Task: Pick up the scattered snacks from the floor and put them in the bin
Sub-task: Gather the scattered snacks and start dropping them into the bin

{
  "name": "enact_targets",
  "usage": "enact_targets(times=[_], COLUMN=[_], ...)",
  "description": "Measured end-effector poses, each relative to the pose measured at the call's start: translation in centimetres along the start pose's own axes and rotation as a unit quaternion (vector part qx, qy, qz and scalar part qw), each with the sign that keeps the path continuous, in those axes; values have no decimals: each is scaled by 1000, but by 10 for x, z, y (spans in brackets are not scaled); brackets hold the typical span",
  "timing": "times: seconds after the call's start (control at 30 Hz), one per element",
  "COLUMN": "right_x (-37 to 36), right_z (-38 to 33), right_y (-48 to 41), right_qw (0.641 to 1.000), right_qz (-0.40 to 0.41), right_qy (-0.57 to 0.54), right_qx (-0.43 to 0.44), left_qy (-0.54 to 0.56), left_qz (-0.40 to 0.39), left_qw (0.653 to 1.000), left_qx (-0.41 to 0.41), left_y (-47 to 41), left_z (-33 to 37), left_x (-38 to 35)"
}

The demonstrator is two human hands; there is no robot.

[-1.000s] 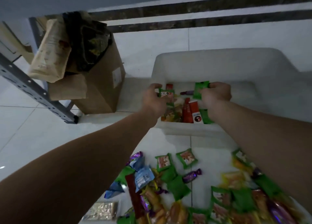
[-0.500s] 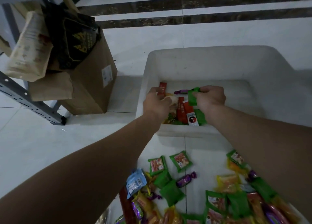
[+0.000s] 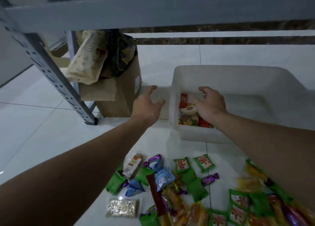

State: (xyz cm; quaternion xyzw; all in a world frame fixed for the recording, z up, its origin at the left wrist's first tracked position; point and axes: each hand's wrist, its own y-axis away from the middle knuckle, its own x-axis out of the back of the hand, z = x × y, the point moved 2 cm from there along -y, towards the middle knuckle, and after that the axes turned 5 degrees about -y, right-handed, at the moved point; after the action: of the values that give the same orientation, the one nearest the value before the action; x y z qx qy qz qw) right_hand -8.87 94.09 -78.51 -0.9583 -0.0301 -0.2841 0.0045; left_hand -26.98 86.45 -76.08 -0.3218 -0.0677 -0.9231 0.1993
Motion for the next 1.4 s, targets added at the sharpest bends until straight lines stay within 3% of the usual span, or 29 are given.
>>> enact_targets(times=[0.33,0.5,0.73,1.13,1.4], right_x=[-113,-175,-221,-246,-260], right_z=[-89,-104,-96,-57,-32], right_y=[73,118,151,162,166], right_qw=[992,980,966,937,864], right_qz=[-79,-161,-219,-288,-392], right_qy=[29,35,73,166,285], right_qx=[93,116,112,108,136], left_qy=[-116,-101,-97,-131,-126], left_qz=[70,104,99,30,12], left_qw=[991,985,977,979,978], left_qx=[16,90,164,153,168], left_y=[54,95,126,131,131], left_z=[-87,-150,-217,-247,-263], left_x=[131,165,173,145,129])
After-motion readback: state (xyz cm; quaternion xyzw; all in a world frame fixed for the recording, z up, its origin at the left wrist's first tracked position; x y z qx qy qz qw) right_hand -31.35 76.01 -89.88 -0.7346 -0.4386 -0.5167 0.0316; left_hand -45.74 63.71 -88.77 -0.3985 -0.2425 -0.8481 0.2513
